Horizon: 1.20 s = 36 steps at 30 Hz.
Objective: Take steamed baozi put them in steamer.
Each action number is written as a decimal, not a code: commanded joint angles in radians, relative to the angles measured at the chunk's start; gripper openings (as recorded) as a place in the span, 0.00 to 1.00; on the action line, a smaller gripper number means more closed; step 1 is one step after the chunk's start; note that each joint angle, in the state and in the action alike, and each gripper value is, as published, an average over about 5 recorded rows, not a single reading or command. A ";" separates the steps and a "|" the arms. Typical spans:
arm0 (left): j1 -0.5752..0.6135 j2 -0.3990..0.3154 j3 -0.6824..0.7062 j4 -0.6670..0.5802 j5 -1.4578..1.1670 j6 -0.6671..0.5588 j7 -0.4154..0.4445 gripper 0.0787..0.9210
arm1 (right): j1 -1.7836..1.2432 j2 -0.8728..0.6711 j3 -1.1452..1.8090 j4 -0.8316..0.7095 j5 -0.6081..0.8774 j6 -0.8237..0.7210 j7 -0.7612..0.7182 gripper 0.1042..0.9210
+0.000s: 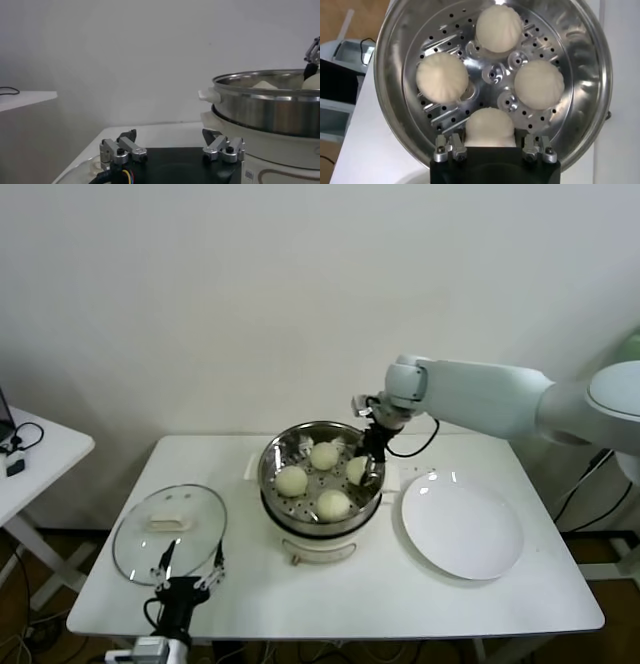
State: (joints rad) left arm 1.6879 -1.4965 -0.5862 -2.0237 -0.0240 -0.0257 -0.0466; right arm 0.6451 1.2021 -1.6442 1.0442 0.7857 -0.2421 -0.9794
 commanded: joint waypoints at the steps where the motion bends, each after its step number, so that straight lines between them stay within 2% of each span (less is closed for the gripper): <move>1: -0.002 -0.001 0.003 0.001 0.002 0.001 0.000 0.88 | -0.017 -0.003 0.002 -0.006 -0.018 0.003 0.000 0.65; 10: -0.001 0.000 0.001 0.002 0.002 0.000 0.000 0.88 | -0.027 0.008 0.007 -0.014 -0.023 0.008 0.011 0.69; 18: -0.001 0.000 0.008 0.000 0.004 -0.001 0.000 0.88 | 0.002 0.015 0.016 -0.024 -0.005 0.011 -0.022 0.87; 27: -0.009 -0.001 0.010 -0.002 0.004 -0.002 0.000 0.88 | 0.107 -0.017 0.036 0.019 0.073 0.025 -0.039 0.88; 33: -0.020 0.013 0.003 -0.004 0.000 -0.002 0.000 0.88 | 0.173 -0.142 0.049 0.123 0.102 0.015 -0.021 0.88; 36: -0.024 0.012 0.005 -0.005 -0.004 -0.003 0.000 0.88 | 0.204 -0.216 0.040 0.189 0.071 0.014 -0.041 0.88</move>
State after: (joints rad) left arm 1.6707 -1.4896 -0.5823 -2.0265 -0.0199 -0.0288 -0.0467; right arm 0.7462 1.1520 -1.6045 1.0878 0.8489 -0.2257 -0.9994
